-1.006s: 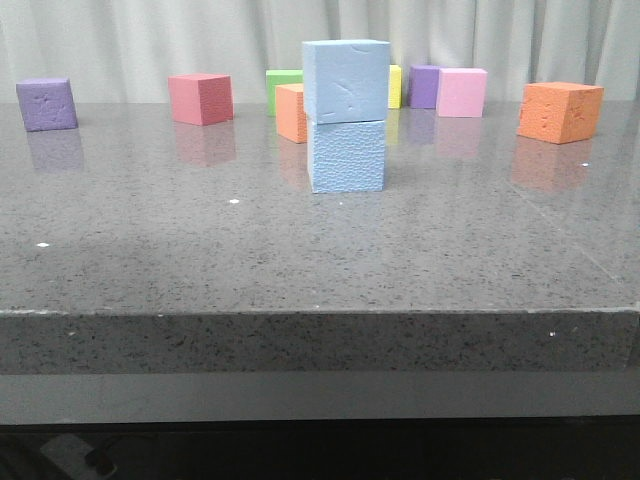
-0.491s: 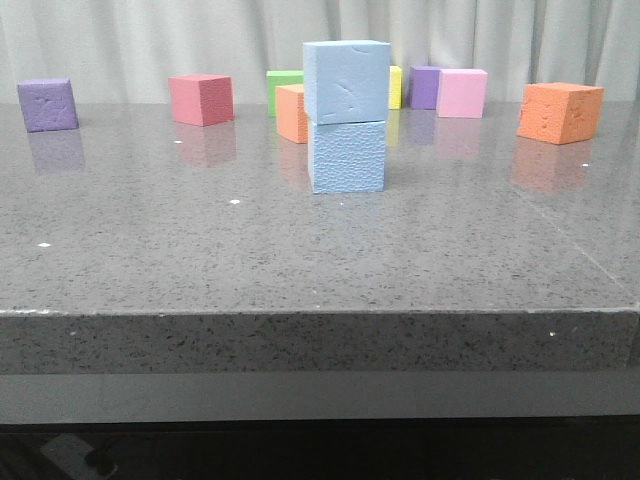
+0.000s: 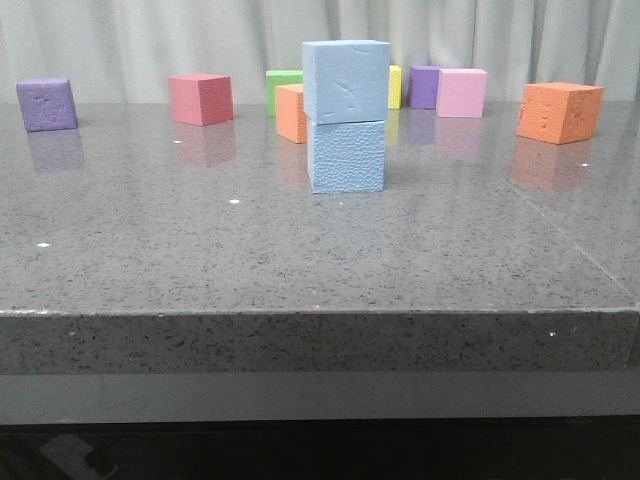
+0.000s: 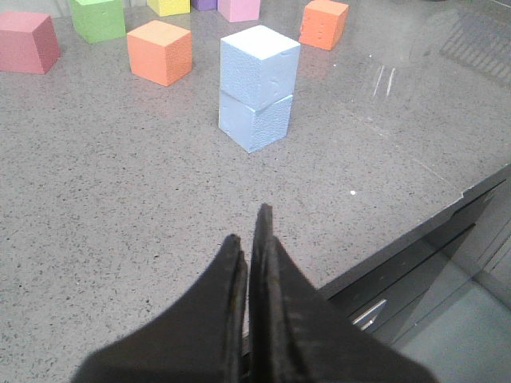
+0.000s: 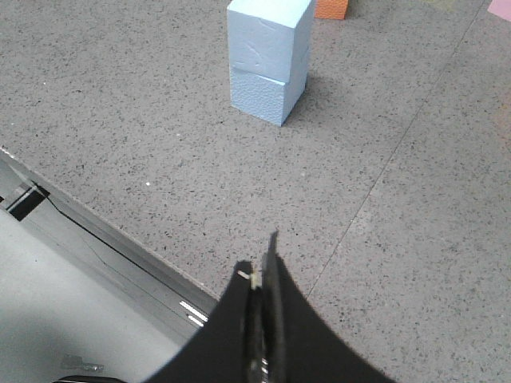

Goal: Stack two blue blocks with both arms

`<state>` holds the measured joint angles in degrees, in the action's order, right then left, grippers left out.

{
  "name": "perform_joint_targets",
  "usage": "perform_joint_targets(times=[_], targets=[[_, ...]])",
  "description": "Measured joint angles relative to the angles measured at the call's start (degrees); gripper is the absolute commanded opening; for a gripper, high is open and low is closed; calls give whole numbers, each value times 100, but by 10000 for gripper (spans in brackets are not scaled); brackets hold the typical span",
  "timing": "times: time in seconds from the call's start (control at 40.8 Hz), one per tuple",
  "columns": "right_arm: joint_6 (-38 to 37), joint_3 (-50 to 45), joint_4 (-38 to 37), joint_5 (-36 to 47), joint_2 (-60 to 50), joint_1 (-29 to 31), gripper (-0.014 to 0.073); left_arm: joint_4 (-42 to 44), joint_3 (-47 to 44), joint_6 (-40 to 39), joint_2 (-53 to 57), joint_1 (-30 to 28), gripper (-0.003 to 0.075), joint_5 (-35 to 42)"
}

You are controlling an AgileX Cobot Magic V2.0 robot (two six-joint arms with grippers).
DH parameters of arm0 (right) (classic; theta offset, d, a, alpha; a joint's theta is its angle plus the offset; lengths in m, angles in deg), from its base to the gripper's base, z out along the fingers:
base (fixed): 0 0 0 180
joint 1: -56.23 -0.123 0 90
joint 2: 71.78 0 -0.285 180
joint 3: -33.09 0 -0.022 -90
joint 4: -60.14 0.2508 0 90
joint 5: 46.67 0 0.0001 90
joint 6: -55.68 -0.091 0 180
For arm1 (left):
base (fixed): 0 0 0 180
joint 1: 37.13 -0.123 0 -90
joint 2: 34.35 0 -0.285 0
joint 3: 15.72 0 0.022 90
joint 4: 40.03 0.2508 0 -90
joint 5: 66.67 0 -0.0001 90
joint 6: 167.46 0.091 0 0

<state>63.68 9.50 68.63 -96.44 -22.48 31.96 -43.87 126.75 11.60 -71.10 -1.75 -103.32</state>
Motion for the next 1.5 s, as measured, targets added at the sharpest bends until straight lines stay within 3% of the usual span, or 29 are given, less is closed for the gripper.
perform_joint_targets(times=[0.294,0.417,0.711,0.883,1.496], targets=[[0,0,0,0,0,0,-124,0,-4,0,0,0,-20,12],[0,0,0,0,0,0,-124,-81,-402,0,214,-101,-20,574],[0,0,14,0,0,0,-124,-226,-2684,0,1863,-2000,-20,2836],[0,0,14,0,0,0,-124,-248,-3851,0,2652,-2923,-20,3615],[0,0,14,0,0,0,-124,-226,-4008,0,2923,-3074,-20,3341]])
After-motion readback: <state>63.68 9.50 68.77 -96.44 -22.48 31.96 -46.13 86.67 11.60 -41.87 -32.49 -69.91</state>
